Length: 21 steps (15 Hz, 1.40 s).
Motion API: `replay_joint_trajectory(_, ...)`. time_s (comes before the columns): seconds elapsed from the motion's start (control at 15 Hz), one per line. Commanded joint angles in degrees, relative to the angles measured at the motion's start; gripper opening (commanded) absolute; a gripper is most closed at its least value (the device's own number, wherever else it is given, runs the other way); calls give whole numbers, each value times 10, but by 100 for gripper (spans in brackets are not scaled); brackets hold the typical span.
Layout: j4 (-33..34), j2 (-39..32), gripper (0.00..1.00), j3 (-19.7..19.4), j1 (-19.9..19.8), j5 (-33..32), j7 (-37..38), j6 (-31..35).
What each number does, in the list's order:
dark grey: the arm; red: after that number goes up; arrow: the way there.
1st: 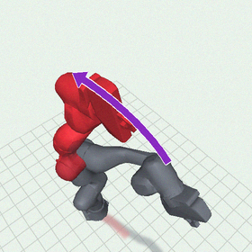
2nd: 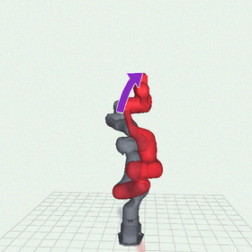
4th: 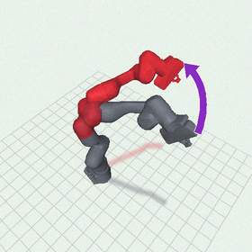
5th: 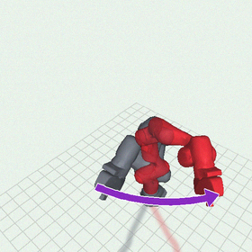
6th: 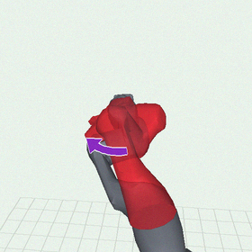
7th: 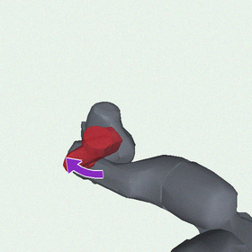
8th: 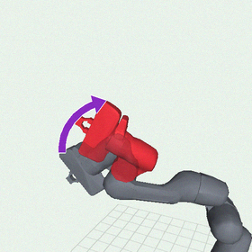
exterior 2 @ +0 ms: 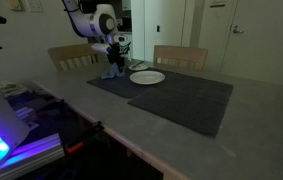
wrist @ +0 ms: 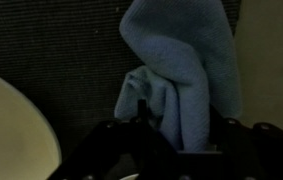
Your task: Pick up the towel and clean the bigger plate
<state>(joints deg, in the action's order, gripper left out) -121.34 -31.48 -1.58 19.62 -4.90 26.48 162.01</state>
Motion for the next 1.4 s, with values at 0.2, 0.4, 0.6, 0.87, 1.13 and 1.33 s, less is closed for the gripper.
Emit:
replay_joint_trajectory(0.2,14,1,4,-5,1,15,-11,-16)
replay_joint_trajectory(0.4,19,3,2,-14,6,7,-10,-23)
replay_joint_trajectory(0.6,27,5,3,-28,11,-3,-6,-32)
replay_joint_trajectory(0.87,43,8,3,-50,11,-14,-1,-42)
replay_joint_trajectory(1.13,66,5,3,-82,11,-37,5,-44)
replay_joint_trajectory(1.33,81,2,3,-105,8,-49,17,-48)
